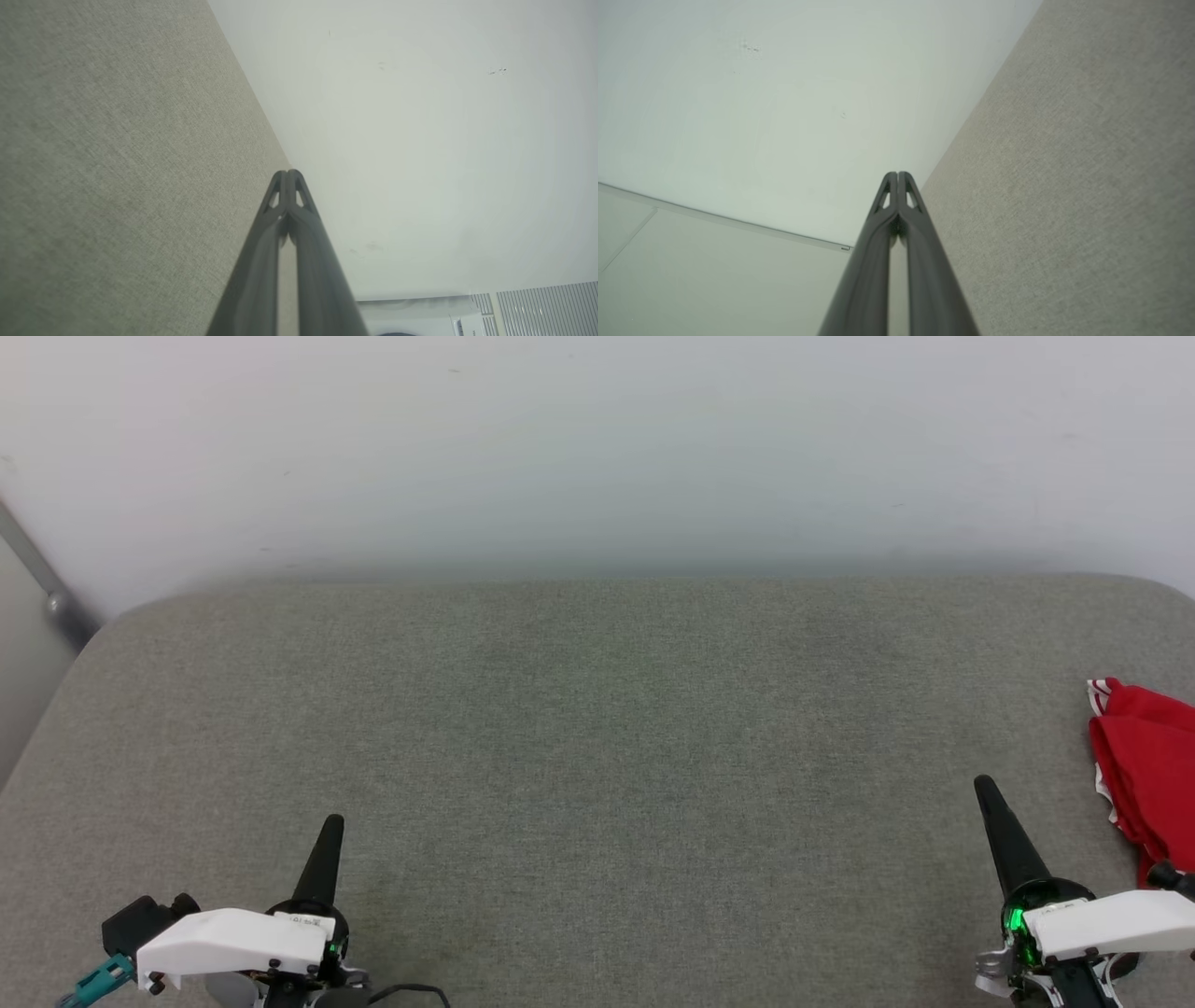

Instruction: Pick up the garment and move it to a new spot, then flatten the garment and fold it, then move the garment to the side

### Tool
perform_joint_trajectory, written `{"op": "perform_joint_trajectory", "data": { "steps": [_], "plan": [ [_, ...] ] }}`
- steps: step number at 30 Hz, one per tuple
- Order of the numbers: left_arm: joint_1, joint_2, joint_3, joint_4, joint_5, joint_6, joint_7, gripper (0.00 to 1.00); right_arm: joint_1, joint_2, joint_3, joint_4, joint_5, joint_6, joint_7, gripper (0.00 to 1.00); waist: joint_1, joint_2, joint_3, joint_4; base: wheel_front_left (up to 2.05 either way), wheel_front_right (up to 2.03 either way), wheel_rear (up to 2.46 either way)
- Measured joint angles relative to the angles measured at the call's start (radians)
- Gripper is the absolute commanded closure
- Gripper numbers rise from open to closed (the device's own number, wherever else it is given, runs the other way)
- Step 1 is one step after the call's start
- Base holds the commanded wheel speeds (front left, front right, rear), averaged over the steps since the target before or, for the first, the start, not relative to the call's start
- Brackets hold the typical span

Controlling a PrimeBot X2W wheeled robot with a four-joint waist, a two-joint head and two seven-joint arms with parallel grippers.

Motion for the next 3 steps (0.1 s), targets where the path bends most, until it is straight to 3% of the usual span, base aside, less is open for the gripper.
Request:
{"op": "perform_joint_trajectory", "data": {
  "steps": [3],
  "plan": [
    [-0.005,-0.008,0.012,0.005,-0.028,-0.009,0.009,1.0,-0.007,0.0,-0.002,0.008,0.036,0.0,0.001,1.0,0.0,0.0,0.002,0.0,0.0,0.0,0.0]
  ]
}}
